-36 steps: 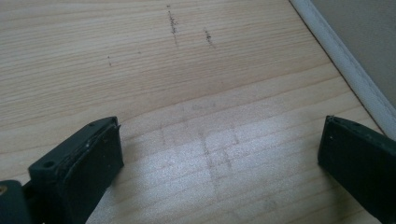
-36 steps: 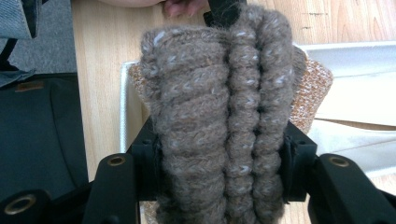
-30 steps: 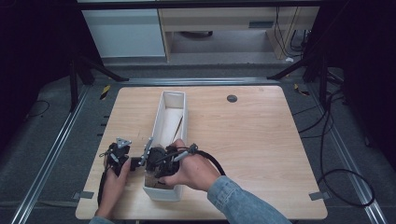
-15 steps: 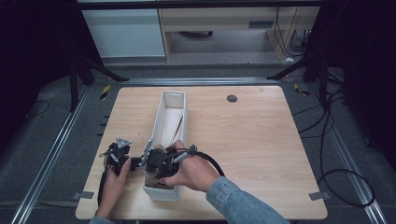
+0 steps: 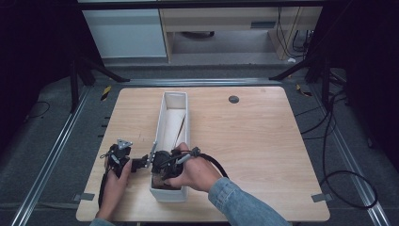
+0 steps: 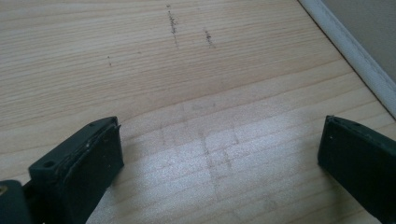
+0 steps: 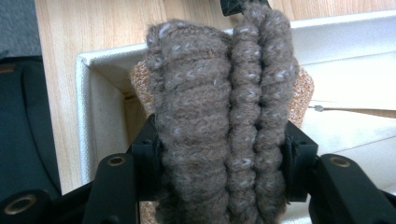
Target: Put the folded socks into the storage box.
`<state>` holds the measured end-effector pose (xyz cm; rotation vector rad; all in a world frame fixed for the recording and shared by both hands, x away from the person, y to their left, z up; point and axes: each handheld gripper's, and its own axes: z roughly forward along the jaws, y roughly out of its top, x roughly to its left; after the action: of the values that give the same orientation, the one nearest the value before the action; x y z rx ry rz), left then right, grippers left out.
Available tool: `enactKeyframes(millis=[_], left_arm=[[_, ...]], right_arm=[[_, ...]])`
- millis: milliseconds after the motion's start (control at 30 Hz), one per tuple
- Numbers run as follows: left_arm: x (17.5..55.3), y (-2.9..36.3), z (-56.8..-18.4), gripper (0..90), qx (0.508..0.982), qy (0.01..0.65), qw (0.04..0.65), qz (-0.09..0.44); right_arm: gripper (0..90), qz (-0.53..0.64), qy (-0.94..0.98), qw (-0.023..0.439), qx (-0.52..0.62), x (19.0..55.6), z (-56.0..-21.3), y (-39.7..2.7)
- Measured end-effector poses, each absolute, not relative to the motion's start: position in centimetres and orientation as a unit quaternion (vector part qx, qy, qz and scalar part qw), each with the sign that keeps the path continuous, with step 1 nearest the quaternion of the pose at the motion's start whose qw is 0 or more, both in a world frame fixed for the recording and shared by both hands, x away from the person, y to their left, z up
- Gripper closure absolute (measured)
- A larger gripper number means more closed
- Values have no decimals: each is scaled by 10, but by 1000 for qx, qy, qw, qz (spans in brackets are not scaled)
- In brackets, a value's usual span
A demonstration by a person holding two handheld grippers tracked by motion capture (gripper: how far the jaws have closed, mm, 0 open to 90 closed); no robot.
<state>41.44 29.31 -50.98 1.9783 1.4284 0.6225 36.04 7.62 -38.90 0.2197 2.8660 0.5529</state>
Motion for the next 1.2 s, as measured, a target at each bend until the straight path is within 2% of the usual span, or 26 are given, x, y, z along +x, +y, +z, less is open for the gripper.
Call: enactKeyframes(millis=[700,1000,1100,1200], left_arm=[[414,293,-510,0,747,540,308,235],[414,293,-510,0,747,540,307,235],[414,293,-510,0,747,540,307,235],[414,293,-510,0,748,540,307,235]], right_arm=[[418,197,971,104,86,362,-388,82],[346,209,968,112,87,359,-383,79],[260,215,966,115,87,358,-378,76],[215,226,963,120,87,355,-370,73]])
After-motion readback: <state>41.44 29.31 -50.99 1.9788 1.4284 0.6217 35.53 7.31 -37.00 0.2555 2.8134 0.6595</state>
